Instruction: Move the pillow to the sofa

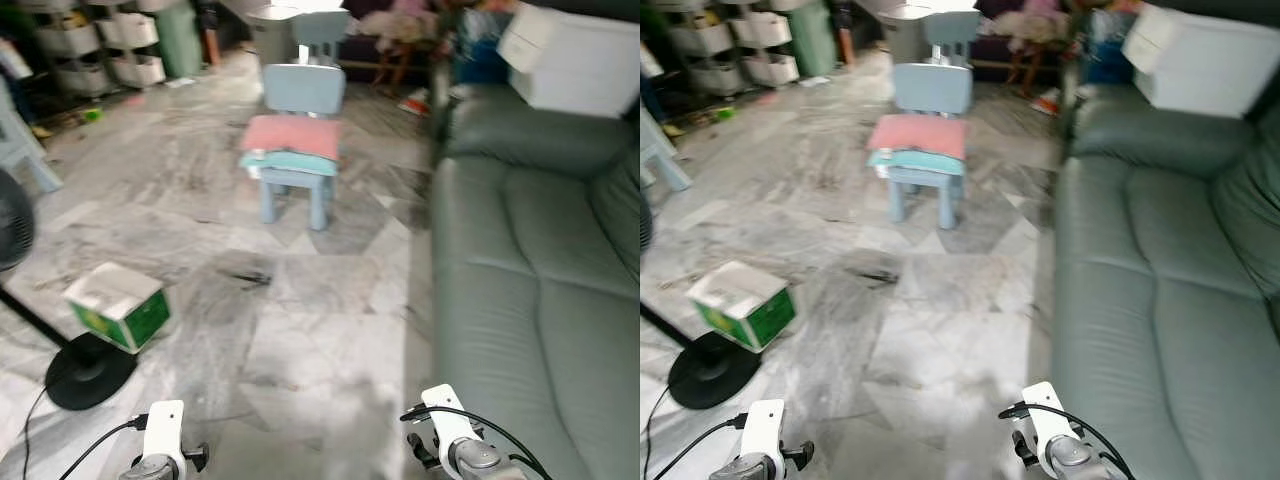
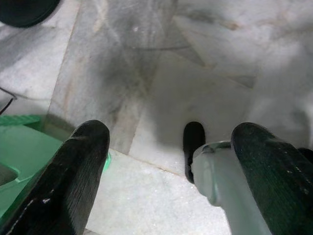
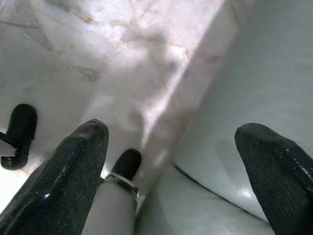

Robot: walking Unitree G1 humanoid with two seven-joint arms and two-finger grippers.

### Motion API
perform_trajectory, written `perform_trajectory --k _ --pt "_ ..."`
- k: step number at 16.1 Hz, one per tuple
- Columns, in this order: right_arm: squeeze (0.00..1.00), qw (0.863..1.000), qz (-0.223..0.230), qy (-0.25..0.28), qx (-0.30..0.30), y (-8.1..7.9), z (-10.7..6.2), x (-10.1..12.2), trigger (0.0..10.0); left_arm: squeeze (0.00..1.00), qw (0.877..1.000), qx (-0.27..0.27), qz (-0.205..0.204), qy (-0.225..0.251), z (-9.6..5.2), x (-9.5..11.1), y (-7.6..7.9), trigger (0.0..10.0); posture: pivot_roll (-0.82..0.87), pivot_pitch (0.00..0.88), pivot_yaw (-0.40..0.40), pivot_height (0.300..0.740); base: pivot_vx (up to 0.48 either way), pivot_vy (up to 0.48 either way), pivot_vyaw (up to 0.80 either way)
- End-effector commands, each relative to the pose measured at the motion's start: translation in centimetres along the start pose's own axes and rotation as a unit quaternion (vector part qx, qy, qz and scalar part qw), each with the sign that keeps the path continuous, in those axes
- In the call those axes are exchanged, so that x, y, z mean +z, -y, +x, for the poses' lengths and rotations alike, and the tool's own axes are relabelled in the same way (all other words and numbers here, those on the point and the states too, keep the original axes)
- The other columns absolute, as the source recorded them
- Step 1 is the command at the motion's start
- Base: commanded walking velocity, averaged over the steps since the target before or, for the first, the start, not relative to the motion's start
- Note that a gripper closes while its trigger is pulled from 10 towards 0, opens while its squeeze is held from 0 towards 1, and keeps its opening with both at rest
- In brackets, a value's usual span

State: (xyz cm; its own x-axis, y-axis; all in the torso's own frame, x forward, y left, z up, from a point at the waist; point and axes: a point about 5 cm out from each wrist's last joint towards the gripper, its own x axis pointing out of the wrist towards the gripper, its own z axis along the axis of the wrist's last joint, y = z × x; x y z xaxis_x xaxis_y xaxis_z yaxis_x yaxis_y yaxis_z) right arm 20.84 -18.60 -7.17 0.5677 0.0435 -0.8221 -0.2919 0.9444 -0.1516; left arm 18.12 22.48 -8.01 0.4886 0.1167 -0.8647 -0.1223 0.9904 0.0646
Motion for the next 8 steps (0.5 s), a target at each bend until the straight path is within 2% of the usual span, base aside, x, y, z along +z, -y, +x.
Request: perform_trajectory --k 1,8 --pt "0.0 1.0 0.002 0.005 0.003 -0.44 0.1 0.37 10.0 0.0 1.0 0.01 -0.003 -0.002 -0.04 0.05 -0.55 10.0 -0.08 0.0 0.002 0.72 0.0 0.48 0.0" --pt "0.0 1.0 -0.004 0.006 0.003 -0.39 0.1 0.41 10.0 0.0 1.0 0.013 0.002 -0.001 -0.04 0.24 -0.62 10.0 -0.08 0.0 0.003 0.72 0.0 0.48 0.0"
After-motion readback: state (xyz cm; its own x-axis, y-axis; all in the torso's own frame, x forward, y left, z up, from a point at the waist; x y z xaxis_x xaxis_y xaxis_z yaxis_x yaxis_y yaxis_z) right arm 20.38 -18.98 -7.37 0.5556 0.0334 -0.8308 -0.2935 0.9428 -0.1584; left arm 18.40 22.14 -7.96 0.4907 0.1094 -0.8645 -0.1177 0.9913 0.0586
